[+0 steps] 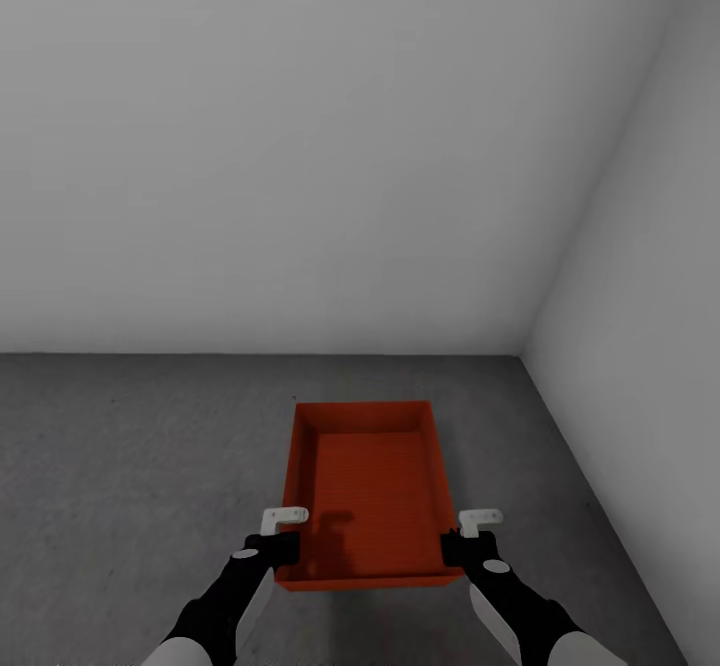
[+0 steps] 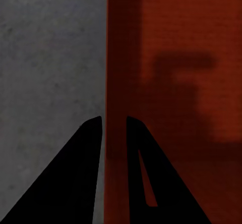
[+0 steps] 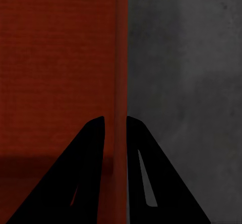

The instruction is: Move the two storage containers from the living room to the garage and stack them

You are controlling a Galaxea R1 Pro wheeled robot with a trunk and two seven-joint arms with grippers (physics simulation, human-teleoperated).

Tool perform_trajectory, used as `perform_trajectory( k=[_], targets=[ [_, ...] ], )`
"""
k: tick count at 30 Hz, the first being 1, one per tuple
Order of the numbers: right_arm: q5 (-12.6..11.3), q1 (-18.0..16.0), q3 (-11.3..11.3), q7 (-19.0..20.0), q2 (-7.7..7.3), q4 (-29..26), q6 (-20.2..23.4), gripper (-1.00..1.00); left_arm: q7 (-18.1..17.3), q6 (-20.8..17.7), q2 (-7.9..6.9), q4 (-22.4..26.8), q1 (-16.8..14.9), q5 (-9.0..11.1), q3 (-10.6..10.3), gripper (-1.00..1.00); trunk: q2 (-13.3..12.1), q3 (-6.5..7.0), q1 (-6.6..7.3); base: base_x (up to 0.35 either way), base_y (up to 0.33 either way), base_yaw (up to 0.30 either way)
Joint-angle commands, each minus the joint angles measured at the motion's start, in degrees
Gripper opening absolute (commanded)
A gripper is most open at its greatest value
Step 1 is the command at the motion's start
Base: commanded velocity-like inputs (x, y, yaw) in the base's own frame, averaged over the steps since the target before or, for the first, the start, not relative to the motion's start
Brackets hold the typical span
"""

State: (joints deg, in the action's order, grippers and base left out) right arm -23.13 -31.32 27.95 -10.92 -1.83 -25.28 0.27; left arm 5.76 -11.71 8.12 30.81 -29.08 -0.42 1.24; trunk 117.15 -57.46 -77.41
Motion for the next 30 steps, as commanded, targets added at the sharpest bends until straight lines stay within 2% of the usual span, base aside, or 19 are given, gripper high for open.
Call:
perform_trajectory(
  k=[1,30],
  targets=[
    [-1.1,-0.1,-1.2,-0.3,-1.24,2.9,0.0,-1.0,0.5,0.4,-0.03,0.3,0.0,-0.4,0.2,-1.0,0.0,-0.14,0.01,0.0,0.0,0.0],
    [-1.1,-0.1,-1.2,-0.3,-1.16,2.9,0.0,-1.0,0.7,0.9,-0.03,0.6,0.0,-0.5,0.2,-1.0,0.0,-2.59,0.01,0.0,0.0,0.0]
  ],
)
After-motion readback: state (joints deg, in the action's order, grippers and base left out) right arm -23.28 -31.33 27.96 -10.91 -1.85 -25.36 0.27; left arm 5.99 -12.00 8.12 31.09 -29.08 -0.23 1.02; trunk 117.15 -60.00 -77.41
